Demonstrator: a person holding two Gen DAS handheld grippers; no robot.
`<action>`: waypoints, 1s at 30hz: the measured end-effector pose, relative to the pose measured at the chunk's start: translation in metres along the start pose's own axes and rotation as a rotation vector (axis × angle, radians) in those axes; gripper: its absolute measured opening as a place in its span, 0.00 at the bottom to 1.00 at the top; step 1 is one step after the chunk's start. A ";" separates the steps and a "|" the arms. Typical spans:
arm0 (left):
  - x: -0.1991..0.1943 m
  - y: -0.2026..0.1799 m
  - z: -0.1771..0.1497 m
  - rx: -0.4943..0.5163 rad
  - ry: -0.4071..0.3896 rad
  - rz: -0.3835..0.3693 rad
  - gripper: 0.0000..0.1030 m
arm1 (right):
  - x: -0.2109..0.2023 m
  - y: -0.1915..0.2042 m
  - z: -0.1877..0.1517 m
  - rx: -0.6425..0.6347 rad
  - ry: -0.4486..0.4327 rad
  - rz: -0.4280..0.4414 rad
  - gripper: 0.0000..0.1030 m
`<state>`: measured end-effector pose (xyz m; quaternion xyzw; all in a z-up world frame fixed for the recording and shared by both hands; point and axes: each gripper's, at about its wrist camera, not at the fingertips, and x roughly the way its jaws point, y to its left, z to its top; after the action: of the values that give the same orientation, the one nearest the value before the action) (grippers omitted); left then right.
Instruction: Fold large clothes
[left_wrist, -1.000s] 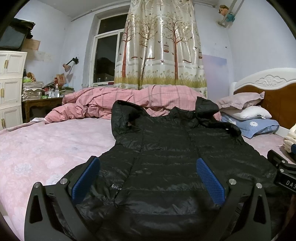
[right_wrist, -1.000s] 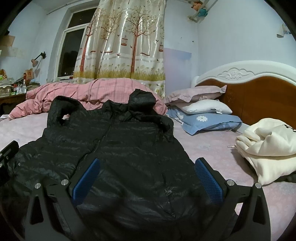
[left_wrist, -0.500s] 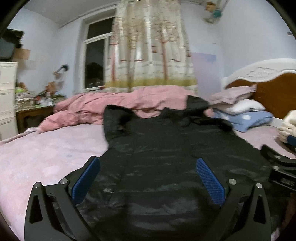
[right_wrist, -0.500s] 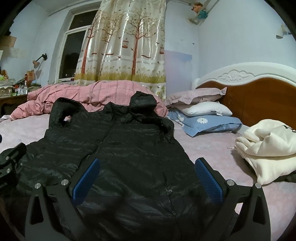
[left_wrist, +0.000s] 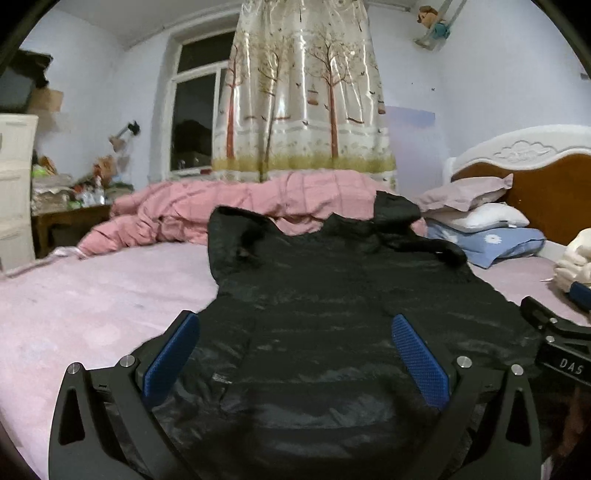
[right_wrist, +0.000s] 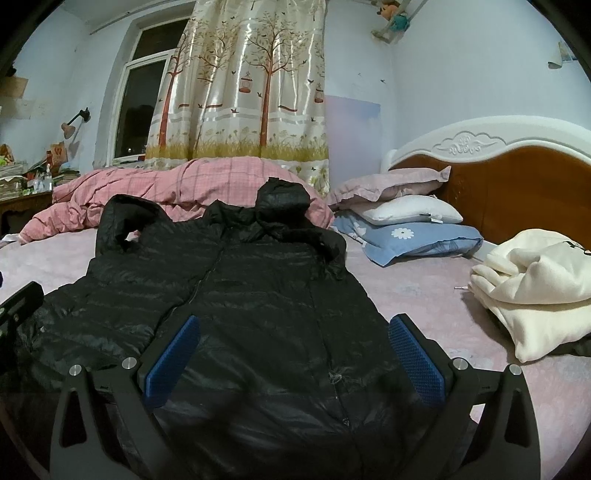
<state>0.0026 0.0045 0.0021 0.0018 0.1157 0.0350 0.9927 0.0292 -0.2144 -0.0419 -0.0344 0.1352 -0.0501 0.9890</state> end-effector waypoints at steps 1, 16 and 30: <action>-0.002 -0.002 -0.001 0.014 -0.008 -0.023 1.00 | 0.000 0.000 0.000 0.000 0.001 0.001 0.99; -0.016 -0.012 -0.001 0.066 -0.027 -0.091 1.00 | -0.003 -0.008 -0.003 0.041 -0.009 0.007 0.99; -0.051 0.082 0.030 -0.073 0.009 0.103 0.82 | -0.064 -0.102 -0.009 0.208 0.027 0.039 0.82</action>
<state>-0.0455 0.0827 0.0438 -0.0289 0.1187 0.0904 0.9884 -0.0442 -0.3096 -0.0249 0.0720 0.1432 -0.0450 0.9861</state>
